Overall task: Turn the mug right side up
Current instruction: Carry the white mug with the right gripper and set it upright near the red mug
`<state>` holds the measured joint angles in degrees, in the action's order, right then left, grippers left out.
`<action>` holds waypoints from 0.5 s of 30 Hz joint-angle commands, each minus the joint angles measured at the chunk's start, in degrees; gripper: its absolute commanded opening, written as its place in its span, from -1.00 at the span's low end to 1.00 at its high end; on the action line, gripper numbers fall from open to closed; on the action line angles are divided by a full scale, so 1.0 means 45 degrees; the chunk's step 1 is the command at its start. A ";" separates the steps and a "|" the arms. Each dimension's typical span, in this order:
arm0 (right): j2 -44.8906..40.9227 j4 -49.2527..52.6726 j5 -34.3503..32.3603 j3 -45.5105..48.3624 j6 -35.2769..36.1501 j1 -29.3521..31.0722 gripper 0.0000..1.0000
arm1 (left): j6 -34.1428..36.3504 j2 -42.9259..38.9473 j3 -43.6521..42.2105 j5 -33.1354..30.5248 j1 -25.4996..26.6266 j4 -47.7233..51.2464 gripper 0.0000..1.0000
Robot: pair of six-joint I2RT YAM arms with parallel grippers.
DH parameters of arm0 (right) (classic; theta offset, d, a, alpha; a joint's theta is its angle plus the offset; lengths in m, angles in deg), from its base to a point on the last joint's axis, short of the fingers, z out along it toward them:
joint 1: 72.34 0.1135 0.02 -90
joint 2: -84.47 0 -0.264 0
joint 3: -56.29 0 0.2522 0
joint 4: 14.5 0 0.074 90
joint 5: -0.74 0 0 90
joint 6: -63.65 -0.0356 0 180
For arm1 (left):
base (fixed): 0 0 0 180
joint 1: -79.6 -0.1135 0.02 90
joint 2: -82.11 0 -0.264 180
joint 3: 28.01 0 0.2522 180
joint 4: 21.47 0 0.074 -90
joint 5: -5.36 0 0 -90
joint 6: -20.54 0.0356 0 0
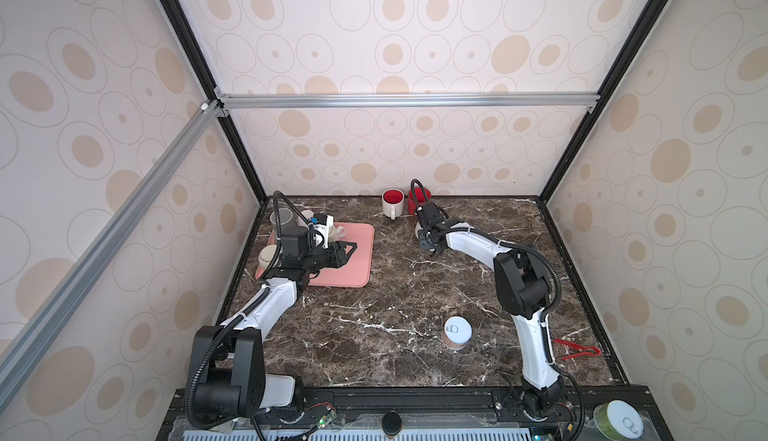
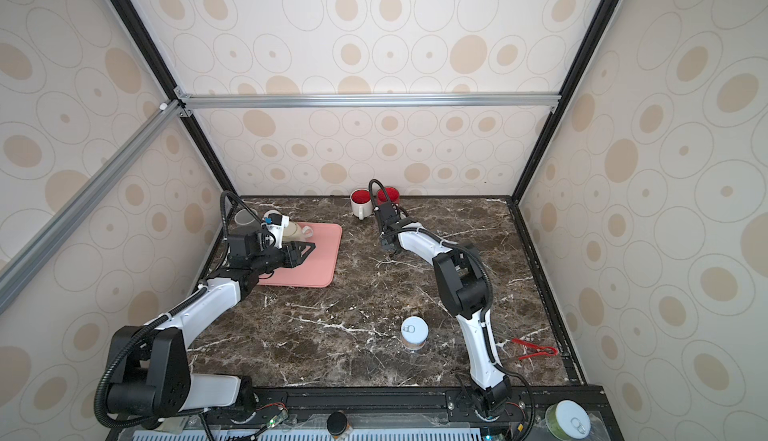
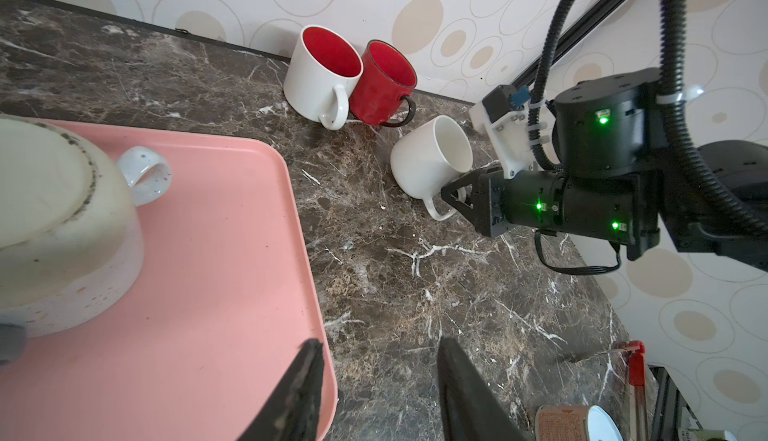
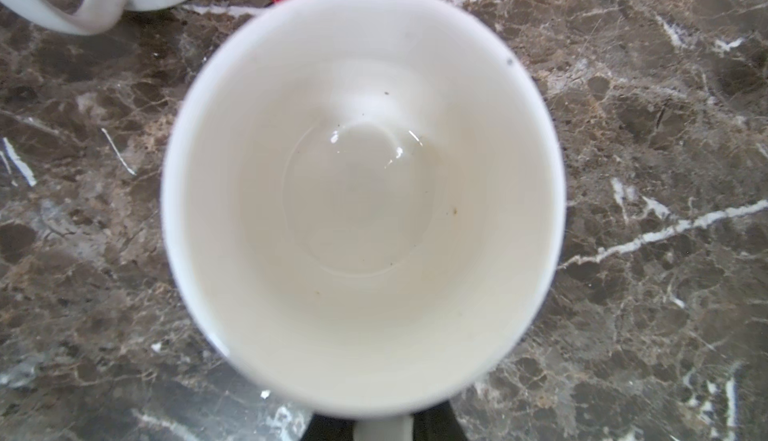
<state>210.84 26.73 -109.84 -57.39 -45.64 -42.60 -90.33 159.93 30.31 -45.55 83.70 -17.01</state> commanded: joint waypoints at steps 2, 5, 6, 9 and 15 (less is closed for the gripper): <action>0.0153 -0.0097 -0.0369 -0.0897 -0.0288 -0.0104 -0.91 | 0.0456 -0.0013 0.0570 0.0007 -0.0110 0.0118 -0.09; 0.0268 0.0075 -0.0403 -0.1094 -0.0301 -0.0096 -0.68 | 0.0396 -0.0087 0.0452 -0.0044 -0.0121 0.0027 -0.09; 0.0279 0.0178 -0.0407 -0.1206 -0.0303 -0.0088 -0.57 | 0.0369 -0.0130 0.0421 -0.0064 -0.0110 0.0025 -0.09; 0.0136 0.0396 -0.0320 -0.1302 -0.0341 -0.0095 -0.31 | 0.0465 -0.0182 0.0451 -0.0160 -0.0123 0.0156 -0.08; -0.0763 0.0513 0.0210 -0.1028 -0.0416 -0.0074 -0.08 | 0.0873 -0.0406 0.0864 -0.0636 -0.0129 0.0884 -0.02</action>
<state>211.38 27.97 -109.77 -61.83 -46.89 -42.84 -88.99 159.89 31.01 -46.91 83.54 -14.97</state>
